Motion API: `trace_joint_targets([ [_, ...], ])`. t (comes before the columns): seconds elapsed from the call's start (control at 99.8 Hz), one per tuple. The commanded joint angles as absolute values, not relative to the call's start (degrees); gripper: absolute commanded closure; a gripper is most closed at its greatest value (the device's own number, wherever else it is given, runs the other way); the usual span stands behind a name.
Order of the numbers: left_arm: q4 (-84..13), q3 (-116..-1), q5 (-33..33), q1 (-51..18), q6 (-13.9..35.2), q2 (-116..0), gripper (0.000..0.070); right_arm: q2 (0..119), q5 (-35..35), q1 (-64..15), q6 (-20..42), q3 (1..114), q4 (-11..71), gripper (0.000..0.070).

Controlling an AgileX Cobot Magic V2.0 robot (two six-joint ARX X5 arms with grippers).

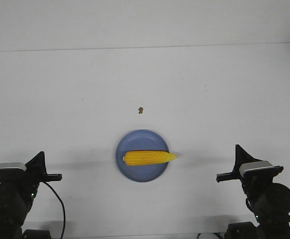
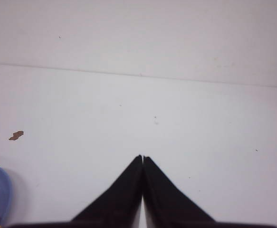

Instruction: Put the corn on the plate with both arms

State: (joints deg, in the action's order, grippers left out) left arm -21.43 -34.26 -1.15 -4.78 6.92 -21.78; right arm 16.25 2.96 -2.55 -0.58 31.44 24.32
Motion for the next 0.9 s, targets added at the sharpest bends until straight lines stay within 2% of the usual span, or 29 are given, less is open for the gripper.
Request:
trace_joint_targets([
  [0.0, -20.9, -34.5, -1.1, -4.8, 7.0, -22.0, 0.0688, 16.4, 3.0, -2.5, 0.0, 31.9, 23.6, 0.07],
  [0.481, -20.8, -34.5, -1.2, -4.8, 6.6, -21.5, 0.0688, 16.4, 3.0, -2.5, 0.0, 31.9, 23.6, 0.07],
  [0.551, -19.3, -34.2, -2.3, -4.8, 4.6, -20.8, 0.0688, 16.4, 3.0, -2.5, 0.0, 31.9, 23.6, 0.07],
  [0.892, -6.2, -19.4, -2.8, -3.8, 4.8, -7.2, 0.0688, 16.4, 3.0, -2.5, 0.0, 31.9, 23.6, 0.07],
])
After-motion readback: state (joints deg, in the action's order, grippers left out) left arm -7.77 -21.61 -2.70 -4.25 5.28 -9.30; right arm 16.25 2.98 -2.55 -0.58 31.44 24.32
